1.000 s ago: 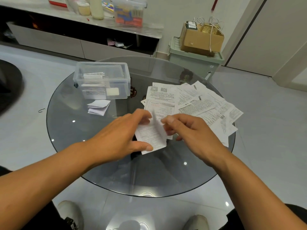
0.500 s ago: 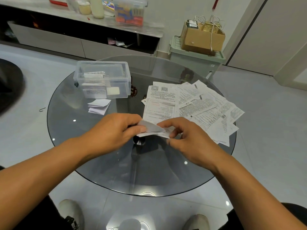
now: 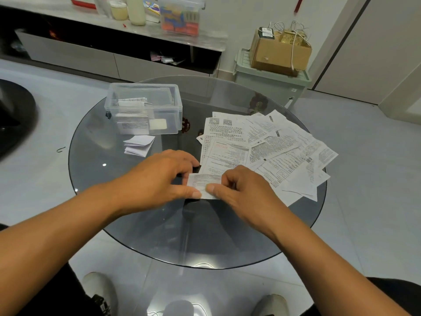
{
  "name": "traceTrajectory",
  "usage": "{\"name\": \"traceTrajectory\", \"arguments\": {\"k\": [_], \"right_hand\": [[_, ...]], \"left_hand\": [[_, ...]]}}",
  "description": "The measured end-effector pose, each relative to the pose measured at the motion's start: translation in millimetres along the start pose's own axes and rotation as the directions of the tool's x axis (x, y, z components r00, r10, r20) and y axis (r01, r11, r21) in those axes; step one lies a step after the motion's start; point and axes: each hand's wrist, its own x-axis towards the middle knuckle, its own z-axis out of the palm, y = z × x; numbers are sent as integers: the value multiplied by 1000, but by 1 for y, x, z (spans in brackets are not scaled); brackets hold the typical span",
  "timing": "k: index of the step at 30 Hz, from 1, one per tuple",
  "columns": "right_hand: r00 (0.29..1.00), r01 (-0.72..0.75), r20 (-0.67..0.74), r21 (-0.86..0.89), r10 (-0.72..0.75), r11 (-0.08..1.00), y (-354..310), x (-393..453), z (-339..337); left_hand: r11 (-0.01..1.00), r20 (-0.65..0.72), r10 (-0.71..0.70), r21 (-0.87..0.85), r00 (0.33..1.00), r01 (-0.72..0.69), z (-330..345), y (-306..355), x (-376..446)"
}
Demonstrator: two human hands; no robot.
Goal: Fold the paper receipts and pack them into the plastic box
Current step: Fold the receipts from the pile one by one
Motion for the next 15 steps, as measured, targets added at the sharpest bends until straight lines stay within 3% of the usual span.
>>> {"name": "traceTrajectory", "arguments": {"k": [4, 10, 15], "right_hand": [[998, -35, -61, -42, 32, 999, -3, 4, 7], [996, -61, 63, -50, 64, 997, -4, 9, -4], [986, -87, 145, -12, 88, 996, -1, 15, -13]], "left_hand": [[993, -8, -64, -99, 998, 63, -1, 3, 0], [994, 76, -106, 19, 991, 105, -10, 13, 4], [983, 94, -173, -42, 980, 178, -10, 14, 3]]}}
